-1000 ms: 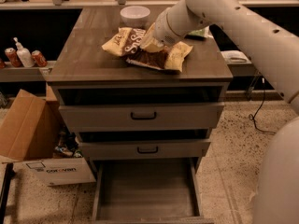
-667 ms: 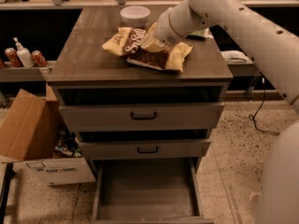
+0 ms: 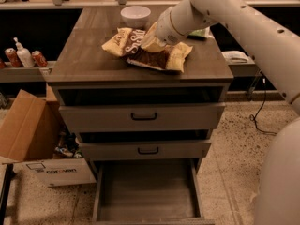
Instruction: Place brown chip bag into bottom drawer
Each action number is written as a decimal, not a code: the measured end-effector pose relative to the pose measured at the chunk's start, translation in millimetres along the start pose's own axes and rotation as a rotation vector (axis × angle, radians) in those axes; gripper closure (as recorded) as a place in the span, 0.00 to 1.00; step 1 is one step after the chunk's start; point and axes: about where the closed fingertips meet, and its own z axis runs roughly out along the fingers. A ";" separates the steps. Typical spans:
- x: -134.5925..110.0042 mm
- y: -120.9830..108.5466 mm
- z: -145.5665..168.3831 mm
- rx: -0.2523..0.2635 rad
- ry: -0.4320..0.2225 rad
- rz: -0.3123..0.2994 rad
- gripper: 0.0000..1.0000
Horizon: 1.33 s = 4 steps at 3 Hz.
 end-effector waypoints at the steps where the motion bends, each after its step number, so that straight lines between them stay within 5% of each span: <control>1: -0.4 1.4 3.0 -0.005 -0.001 0.000 0.34; 2: -0.8 2.6 5.7 -0.010 -0.002 -0.001 0.11; 3: -0.8 3.4 7.8 -0.016 -0.004 -0.003 0.00; 4: 2.9 -0.1 13.6 -0.013 0.025 0.017 0.00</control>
Offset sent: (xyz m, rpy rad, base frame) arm -0.0001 0.0018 -0.0018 -0.0002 0.0027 0.0029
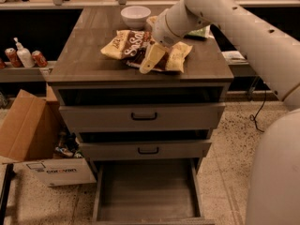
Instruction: Place brown chip bag into bottom drawer
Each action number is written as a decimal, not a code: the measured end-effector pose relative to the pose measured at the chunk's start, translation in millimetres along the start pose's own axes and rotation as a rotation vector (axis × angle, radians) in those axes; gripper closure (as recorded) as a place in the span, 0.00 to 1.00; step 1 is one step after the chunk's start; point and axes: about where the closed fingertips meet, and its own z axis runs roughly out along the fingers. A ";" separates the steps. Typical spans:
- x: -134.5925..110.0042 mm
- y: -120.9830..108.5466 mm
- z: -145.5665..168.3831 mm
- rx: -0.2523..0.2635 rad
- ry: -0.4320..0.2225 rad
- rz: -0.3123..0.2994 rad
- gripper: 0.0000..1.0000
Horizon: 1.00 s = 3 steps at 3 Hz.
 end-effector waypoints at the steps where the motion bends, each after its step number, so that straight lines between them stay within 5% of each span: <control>1: 8.9 -5.7 6.9 -0.014 0.041 0.048 0.00; 2: 16.1 -7.3 16.7 -0.053 0.087 0.099 0.03; 3: 18.1 -6.3 22.3 -0.073 0.107 0.121 0.27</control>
Offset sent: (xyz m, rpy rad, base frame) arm 0.0221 -0.0105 -0.0191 -0.0692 0.1632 -0.1072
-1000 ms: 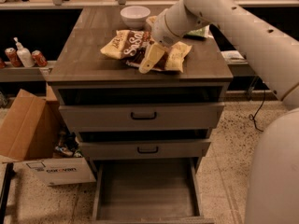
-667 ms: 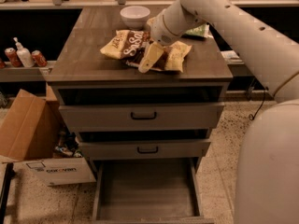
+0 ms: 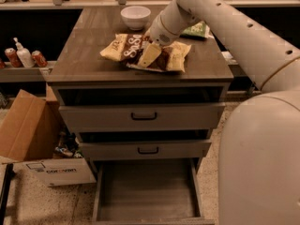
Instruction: Place brown chip bag into bottom drawer
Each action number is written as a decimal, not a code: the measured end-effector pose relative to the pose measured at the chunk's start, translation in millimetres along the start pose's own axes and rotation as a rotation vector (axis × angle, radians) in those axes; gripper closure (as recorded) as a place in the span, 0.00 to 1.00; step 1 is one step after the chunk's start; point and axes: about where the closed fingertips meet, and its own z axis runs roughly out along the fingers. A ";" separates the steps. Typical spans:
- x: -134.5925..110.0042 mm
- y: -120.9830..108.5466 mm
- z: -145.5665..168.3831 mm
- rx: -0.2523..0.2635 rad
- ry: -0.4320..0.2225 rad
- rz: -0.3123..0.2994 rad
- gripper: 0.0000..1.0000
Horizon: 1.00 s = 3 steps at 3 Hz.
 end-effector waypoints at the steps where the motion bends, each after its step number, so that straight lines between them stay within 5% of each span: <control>1: -1.8 2.1 2.9 -0.013 0.004 0.001 0.50; 3: -23.9 11.7 -32.3 0.017 -0.091 -0.055 0.97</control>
Offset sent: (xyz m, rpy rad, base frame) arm -0.0106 0.0062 0.0118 0.0234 -0.0029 0.0266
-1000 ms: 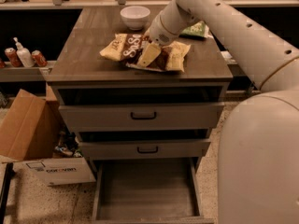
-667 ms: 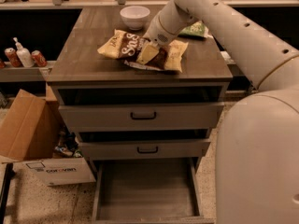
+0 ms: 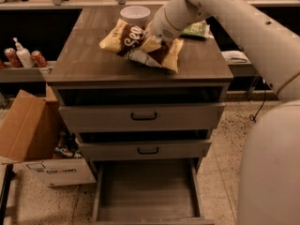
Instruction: Place brown chip bag into bottom drawer
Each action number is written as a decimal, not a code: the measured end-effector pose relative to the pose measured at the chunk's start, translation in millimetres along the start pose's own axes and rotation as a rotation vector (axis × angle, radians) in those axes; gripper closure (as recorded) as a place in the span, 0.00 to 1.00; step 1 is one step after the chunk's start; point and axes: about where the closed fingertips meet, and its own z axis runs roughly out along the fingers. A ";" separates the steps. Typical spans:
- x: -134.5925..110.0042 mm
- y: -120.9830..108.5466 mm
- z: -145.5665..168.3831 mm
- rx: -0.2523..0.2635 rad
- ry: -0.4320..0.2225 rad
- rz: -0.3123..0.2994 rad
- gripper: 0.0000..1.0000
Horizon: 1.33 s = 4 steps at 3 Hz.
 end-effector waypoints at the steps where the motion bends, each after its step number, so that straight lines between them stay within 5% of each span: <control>1: -24.1 15.0 -49.6 0.046 -0.108 -0.076 1.00; 2: -37.0 48.1 -76.3 -0.005 -0.226 -0.096 1.00; 4: -37.4 66.9 -71.2 -0.043 -0.228 -0.118 1.00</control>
Offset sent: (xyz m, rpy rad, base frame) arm -0.1247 -0.0195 0.0822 0.2727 -0.0791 0.2328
